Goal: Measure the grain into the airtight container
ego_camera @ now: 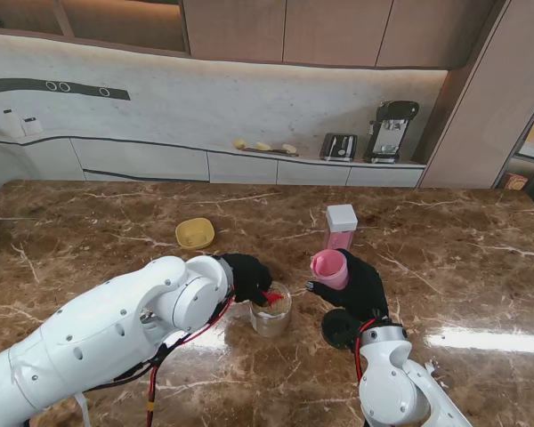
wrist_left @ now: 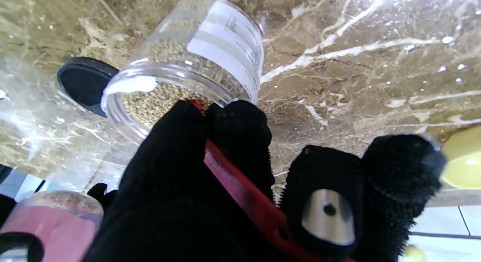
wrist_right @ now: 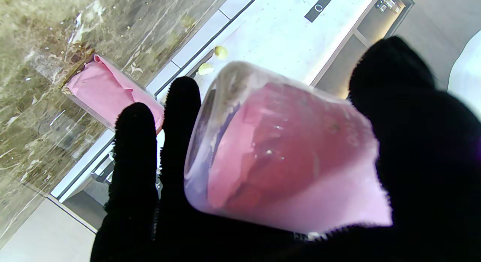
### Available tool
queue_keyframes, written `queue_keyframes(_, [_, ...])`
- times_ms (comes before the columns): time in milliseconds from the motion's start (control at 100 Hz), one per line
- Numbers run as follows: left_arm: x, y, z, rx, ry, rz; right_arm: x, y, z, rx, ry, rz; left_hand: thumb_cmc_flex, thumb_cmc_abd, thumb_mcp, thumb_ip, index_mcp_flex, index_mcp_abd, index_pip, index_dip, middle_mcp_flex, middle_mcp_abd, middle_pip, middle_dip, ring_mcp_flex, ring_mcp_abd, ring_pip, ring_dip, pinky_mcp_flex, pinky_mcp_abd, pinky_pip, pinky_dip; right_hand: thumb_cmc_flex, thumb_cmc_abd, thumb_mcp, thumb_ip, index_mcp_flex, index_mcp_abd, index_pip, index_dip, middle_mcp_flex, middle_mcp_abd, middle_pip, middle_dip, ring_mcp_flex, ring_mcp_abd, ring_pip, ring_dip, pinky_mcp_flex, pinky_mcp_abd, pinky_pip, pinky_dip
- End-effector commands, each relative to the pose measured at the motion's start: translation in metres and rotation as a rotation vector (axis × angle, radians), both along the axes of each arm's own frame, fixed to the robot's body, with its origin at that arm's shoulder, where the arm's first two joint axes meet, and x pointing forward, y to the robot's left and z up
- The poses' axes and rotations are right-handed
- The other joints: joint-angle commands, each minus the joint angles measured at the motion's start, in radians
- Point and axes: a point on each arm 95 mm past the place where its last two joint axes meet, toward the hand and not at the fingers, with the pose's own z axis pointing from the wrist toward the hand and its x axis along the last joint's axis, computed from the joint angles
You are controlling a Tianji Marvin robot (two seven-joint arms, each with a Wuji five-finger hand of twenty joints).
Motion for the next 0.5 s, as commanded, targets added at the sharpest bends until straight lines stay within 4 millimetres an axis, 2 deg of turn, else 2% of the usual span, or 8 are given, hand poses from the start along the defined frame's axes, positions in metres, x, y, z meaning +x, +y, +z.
queue_keyframes(0, [-0.0002,0.0016,-0.0039,-0.01,0.025,0.026,-0.0025,0.0011,-0.0047,0.003,0.021,0.004,0.002,0.005,0.023,0.007,0.009,-0.018,0.013,0.01,0.081,-0.033,0.034,-0.001,0.03,-0.001,0.106,-0.01,0.005,-0.003,0.091,-0.004,0.097,0.163,0.183,-0.008,0.05,-0.107,0.08,0.005,0.031,-0.065,0.027,-0.002,0.004,-0.039,0.002,0.001,-0.007,-0.022,-0.003,-0.022])
queue_keyframes(490, [0.0023,0.0076,-0.0047,-0.105,0.125,0.126,-0.0014,0.0014,-0.0043,0.0,0.021,0.005,0.007,0.013,0.011,0.007,0.004,-0.016,0.007,0.028,0.081,-0.03,0.027,0.009,0.03,-0.001,0.106,-0.01,-0.002,0.001,0.098,0.001,0.097,0.162,0.183,-0.007,0.047,-0.109,0.079,0.006,0.026,-0.066,0.026,-0.004,0.001,-0.041,-0.002,0.0,-0.011,-0.021,-0.014,-0.024])
